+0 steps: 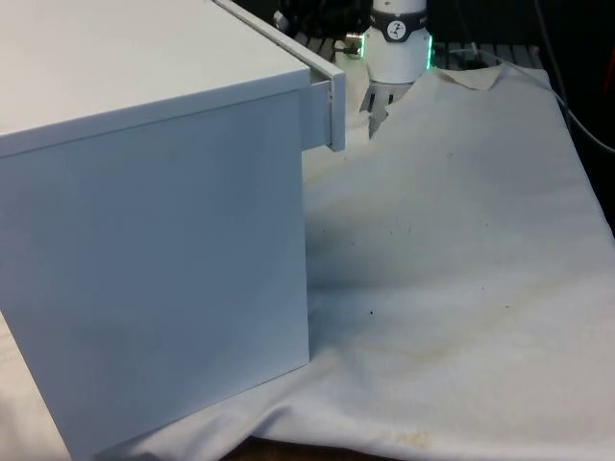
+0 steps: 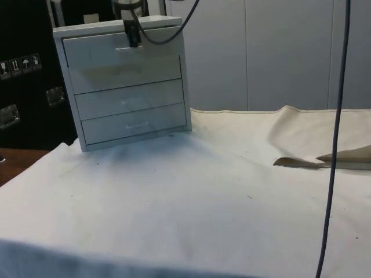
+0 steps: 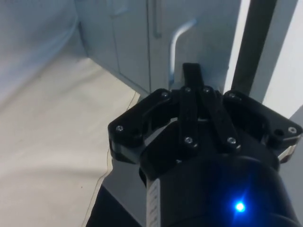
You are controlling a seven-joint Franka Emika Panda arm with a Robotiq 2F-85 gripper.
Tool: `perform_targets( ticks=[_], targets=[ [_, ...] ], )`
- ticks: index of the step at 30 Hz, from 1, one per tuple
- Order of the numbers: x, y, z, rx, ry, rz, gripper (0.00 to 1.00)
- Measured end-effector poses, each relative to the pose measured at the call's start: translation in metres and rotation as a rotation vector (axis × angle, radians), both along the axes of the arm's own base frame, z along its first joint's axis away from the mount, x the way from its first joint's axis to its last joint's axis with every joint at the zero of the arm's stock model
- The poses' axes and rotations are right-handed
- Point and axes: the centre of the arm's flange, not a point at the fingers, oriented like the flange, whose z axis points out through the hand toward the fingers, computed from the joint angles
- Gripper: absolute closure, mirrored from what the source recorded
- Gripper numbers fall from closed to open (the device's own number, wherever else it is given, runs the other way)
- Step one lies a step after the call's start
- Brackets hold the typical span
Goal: Open the drawer, then close it.
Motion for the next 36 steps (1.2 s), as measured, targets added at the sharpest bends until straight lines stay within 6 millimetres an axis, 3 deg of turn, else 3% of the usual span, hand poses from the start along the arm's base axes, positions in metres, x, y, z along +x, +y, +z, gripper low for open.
perform_targets(
  ticks=[25, 36],
  targets=[
    [0.028, -0.035, -0.006, -0.052, -0.065, -0.052, 1.00],
    [0.025, -0.019, 0.001, -0.037, -0.080, -0.063, 1.00]
  ],
)
